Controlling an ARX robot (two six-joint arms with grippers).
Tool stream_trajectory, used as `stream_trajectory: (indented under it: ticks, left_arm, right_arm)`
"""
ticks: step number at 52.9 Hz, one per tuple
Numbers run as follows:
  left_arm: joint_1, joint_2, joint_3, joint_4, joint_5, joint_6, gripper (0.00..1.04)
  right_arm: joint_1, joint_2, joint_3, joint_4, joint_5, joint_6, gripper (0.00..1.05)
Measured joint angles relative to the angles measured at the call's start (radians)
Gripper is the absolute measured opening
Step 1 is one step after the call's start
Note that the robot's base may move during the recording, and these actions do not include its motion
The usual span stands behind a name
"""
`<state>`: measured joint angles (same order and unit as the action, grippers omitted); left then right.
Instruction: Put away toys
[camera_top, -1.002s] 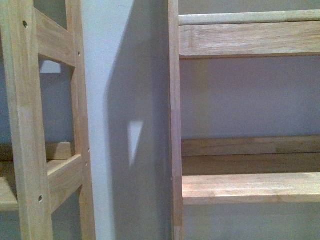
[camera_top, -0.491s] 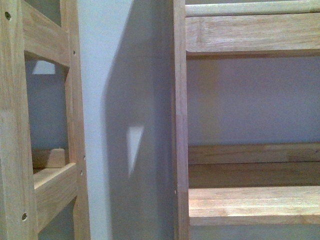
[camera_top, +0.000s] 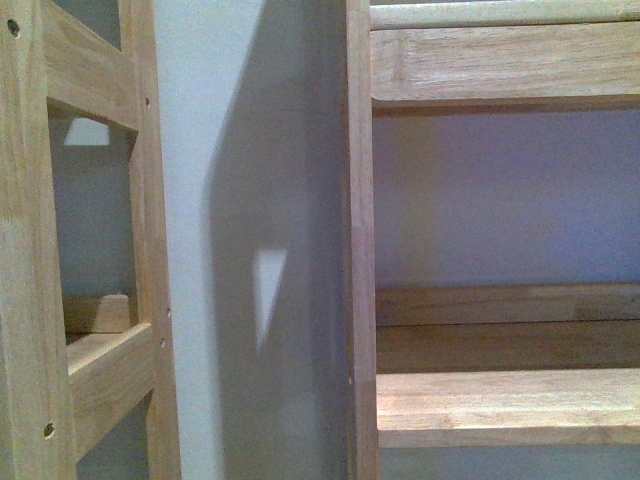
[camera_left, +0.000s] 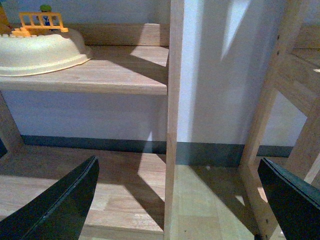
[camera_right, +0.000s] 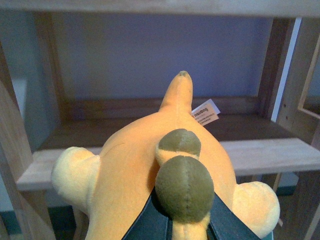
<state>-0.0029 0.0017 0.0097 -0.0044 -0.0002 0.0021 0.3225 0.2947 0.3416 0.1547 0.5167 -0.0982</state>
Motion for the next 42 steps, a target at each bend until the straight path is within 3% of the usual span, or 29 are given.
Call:
stream_trajectory:
  ticks: [15, 27, 34, 42]
  left_arm:
    - [0.0, 0.0, 0.0, 0.0, 0.0, 0.0, 0.99]
    - [0.0, 0.0, 0.0, 0.0, 0.0, 0.0, 0.99]
    - [0.0, 0.0, 0.0, 0.0, 0.0, 0.0, 0.99]
    - [0.0, 0.0, 0.0, 0.0, 0.0, 0.0, 0.99]
  right_arm:
    - [0.152, 0.164, 0.257, 0.058, 0.158, -0.132, 0.06]
    - [0.178, 0.251, 0.401, 0.079, 0.15, -0.211, 0.06]
    - [0.119, 0.315, 0.547, 0.026, 0.06, -0.217, 0.06]
    - [-0.072, 0.391, 0.735, -0.079, -0.118, -0.172, 0.06]
